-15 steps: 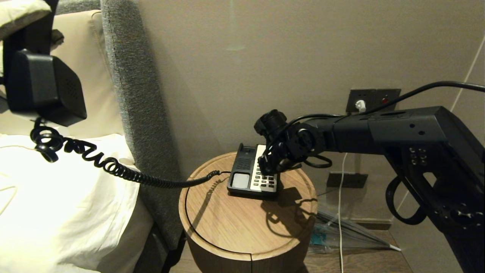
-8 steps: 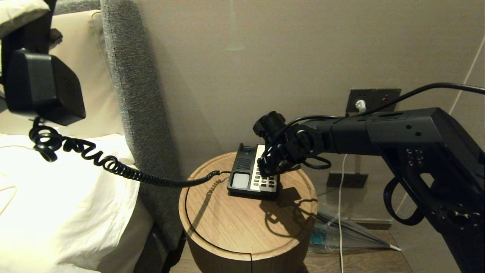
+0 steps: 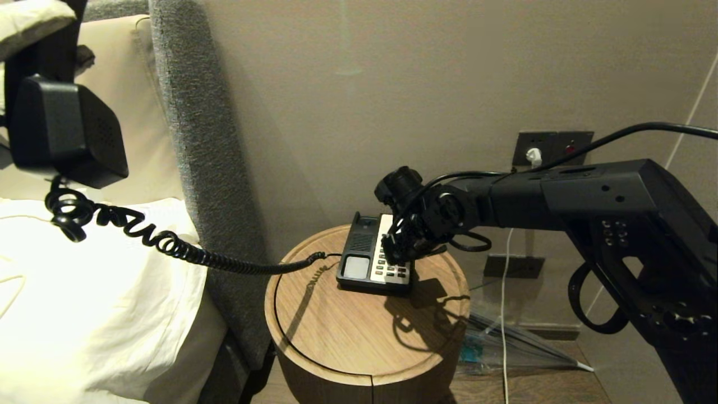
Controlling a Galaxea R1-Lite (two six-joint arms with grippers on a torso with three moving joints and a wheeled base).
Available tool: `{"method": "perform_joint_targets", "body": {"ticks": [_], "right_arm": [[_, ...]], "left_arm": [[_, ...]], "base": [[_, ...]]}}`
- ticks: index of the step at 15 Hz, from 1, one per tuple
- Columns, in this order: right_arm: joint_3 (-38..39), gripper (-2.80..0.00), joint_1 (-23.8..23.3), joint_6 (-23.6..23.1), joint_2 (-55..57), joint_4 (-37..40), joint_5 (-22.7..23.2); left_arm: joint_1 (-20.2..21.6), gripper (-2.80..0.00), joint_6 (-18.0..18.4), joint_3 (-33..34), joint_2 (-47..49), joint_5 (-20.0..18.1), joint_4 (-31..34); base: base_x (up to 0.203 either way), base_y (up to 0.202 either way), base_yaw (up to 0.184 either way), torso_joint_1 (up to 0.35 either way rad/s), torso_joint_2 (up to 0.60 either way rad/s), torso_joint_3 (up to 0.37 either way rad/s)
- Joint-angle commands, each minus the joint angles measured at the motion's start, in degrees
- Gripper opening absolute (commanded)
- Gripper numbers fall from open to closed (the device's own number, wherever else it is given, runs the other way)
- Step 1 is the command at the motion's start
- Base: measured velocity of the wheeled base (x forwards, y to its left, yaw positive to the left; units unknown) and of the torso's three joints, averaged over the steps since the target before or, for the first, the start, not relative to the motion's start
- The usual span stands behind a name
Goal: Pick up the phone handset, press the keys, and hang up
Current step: Dial the number
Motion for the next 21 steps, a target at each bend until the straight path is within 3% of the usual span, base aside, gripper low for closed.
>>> {"method": "perform_joint_targets", "body": {"ticks": [1,21], "right_arm": [[0.0,-2.8,0.01,0.17,-0.14,0.6,-0.09],[-0.09,-2.8,0.54,-0.03,-1.37,0.93,-0.09]], "left_arm": [[-0.08,-2.8,-0.3,0.02,-0.02,-0.16,-0.23],[-0.09,-2.8,-0.39,1.34,-0.11,-0.24,-0.5]], "base": [[0.0,0.0,0.0,0.0,0.0,0.0],[0.0,0.0,0.0,0.0,0.0,0.0]]}}
